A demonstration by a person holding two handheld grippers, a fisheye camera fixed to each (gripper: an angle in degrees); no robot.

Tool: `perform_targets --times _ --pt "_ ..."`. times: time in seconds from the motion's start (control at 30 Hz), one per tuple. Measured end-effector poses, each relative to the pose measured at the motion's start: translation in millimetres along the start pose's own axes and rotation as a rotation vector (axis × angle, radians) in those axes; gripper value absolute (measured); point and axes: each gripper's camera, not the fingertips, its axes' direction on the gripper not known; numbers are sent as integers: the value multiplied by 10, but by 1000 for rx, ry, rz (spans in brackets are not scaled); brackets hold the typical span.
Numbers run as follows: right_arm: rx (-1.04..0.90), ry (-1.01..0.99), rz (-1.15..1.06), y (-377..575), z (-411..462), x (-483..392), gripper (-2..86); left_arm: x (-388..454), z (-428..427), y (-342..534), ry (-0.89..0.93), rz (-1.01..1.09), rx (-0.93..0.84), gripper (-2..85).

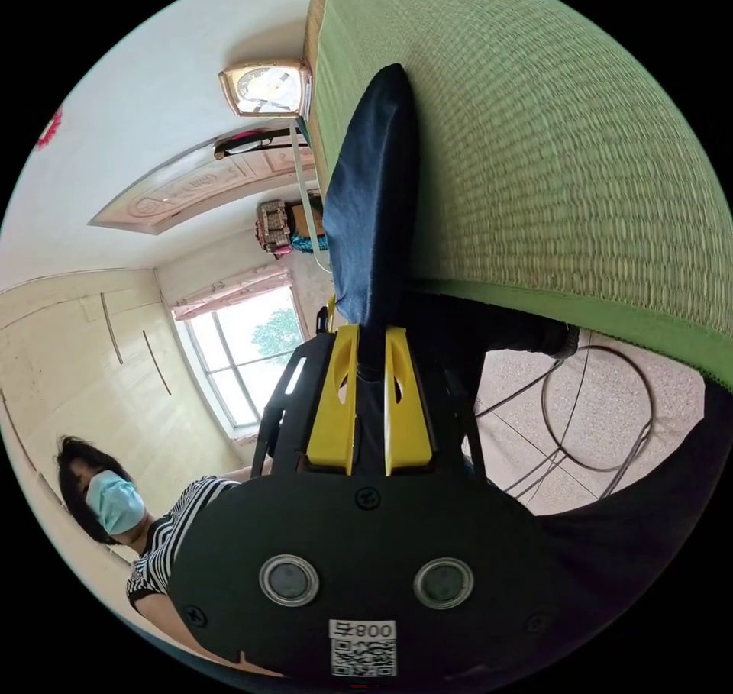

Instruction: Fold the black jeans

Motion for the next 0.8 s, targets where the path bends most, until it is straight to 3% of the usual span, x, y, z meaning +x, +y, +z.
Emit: perform_targets --times 0.4,0.8 --pt "35 -1 44 335 211 -226 72 -411 1196 -110 85 -46 -10 107" --pt "39 -115 -33 1013 476 -948 25 -342 2536 71 32 97 -27 83"
